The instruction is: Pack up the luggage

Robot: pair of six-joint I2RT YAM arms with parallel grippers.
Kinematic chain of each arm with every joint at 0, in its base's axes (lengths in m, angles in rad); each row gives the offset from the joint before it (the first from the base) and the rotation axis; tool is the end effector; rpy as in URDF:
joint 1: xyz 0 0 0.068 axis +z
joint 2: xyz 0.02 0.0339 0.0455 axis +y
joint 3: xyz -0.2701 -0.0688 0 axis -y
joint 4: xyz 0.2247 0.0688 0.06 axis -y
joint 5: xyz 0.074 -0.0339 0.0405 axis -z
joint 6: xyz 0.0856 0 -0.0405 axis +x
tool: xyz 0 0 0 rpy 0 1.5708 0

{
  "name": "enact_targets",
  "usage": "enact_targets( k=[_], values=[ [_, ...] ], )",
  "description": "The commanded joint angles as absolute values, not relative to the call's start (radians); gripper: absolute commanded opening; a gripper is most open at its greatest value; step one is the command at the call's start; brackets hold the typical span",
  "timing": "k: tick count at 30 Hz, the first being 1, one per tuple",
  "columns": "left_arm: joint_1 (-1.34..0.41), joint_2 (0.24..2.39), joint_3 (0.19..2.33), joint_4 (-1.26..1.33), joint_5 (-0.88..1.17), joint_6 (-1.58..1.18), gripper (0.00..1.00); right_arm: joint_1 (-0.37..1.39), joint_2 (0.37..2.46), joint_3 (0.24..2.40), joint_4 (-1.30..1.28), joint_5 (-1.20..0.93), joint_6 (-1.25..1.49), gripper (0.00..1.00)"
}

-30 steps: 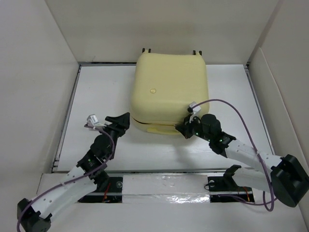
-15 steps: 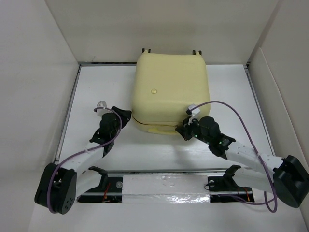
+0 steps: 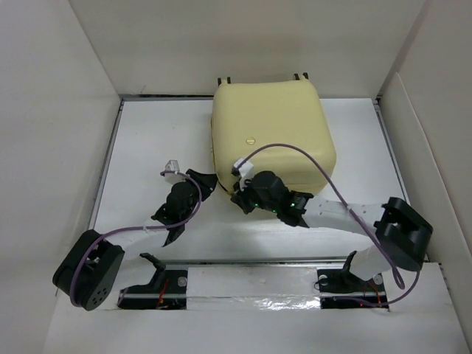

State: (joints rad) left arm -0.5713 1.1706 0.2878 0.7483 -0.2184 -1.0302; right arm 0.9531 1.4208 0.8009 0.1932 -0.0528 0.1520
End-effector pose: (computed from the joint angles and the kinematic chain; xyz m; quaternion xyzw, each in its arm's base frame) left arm 0.2287 -0.1250 0.2056 -0.2401 0.7126 -0.4124 0.5143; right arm 0.1947 0.2819 0.2329 -0.3409 0.7684 0.3029 0.4490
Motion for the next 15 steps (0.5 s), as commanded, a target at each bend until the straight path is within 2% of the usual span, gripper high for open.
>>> enact_targets(
  k=[1, 4, 9, 12, 13, 15],
  values=[
    [-0.638, 1.171, 0.265, 0.813, -0.098, -1.069, 0.32, 1.138, 1.524, 0.984, 0.350, -0.150, 0.161, 0.00],
    [-0.638, 1.123, 0.229, 0.805, -0.100, -1.091, 0.29, 1.227, 1.592, 1.083, 0.316, -0.144, 0.141, 0.00],
    [-0.638, 1.020, 0.144, 0.789, -0.124, -1.120, 0.30, 1.247, 1.566, 1.048, 0.347, -0.106, 0.143, 0.00],
    [-0.638, 0.948, 0.155, 0.704, -0.135, -1.089, 0.36, 1.162, 1.422, 0.852, 0.445, -0.185, 0.185, 0.00],
    [-0.638, 0.909, 0.161, 0.656, -0.141, -1.083, 0.44, 1.091, 1.372, 0.791, 0.493, -0.210, 0.202, 0.00],
    [-0.652, 0.871, 0.164, 0.634, -0.140, -1.075, 0.52, 1.014, 1.199, 0.625, 0.518, -0.286, 0.239, 0.00]
  ],
)
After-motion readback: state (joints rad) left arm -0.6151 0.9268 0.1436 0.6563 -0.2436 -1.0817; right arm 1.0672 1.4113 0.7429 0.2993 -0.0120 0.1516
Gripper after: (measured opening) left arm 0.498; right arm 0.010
